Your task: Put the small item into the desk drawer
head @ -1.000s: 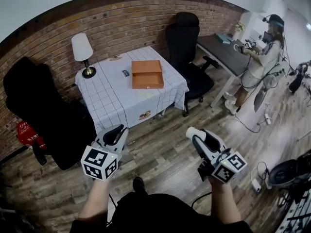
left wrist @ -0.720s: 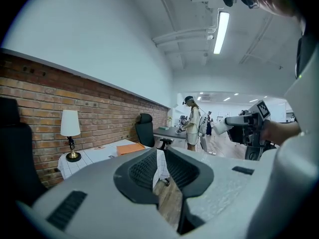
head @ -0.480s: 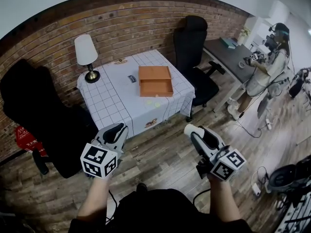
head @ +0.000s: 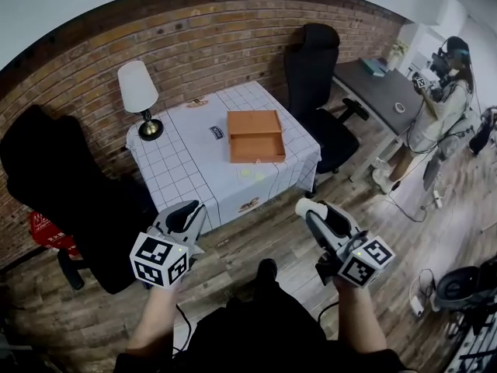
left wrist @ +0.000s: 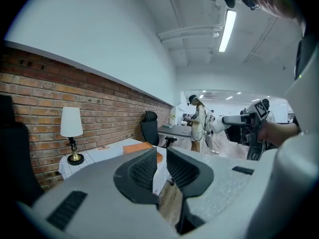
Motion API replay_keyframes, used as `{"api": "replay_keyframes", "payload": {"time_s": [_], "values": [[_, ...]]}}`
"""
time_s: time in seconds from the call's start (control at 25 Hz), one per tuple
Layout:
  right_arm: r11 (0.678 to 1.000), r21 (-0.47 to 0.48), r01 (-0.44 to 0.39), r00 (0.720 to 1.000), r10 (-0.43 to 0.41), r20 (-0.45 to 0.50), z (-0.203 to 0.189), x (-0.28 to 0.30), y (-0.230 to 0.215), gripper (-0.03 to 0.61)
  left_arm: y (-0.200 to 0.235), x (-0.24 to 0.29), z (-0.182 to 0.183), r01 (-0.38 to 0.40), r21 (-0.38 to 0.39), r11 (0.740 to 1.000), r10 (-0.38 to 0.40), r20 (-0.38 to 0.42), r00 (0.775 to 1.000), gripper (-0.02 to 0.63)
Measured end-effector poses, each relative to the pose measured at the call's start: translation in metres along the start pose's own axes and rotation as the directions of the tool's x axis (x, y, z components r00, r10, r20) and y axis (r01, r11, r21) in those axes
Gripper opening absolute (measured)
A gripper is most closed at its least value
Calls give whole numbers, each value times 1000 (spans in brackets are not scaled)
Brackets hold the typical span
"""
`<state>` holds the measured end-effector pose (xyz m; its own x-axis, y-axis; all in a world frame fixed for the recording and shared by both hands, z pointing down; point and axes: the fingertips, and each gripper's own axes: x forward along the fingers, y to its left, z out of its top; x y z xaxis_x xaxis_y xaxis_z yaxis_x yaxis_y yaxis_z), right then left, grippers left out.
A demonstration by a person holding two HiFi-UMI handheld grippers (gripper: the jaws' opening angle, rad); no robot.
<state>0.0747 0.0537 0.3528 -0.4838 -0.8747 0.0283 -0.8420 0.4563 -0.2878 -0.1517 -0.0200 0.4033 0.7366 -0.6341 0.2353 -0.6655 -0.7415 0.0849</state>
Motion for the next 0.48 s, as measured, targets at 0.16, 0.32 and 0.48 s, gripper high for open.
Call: {"api": "replay_keyframes", "payload": {"time_s": [0.16, 0.32, 0.48], "values": [[1000, 30, -7, 1000, 8, -3, 0, 17, -34, 166, 11, 28, 5, -21, -1, 1000, 21, -5, 1000, 66], [999, 40, -28, 1000, 28, -2, 5, 37, -77, 166, 19, 68, 10, -52, 26, 998, 53, -20, 998, 66], [998, 50, -46, 999, 47, -10, 16, 71, -128, 166, 34, 121, 19, -63, 9, 998, 63, -40, 997, 66]]}}
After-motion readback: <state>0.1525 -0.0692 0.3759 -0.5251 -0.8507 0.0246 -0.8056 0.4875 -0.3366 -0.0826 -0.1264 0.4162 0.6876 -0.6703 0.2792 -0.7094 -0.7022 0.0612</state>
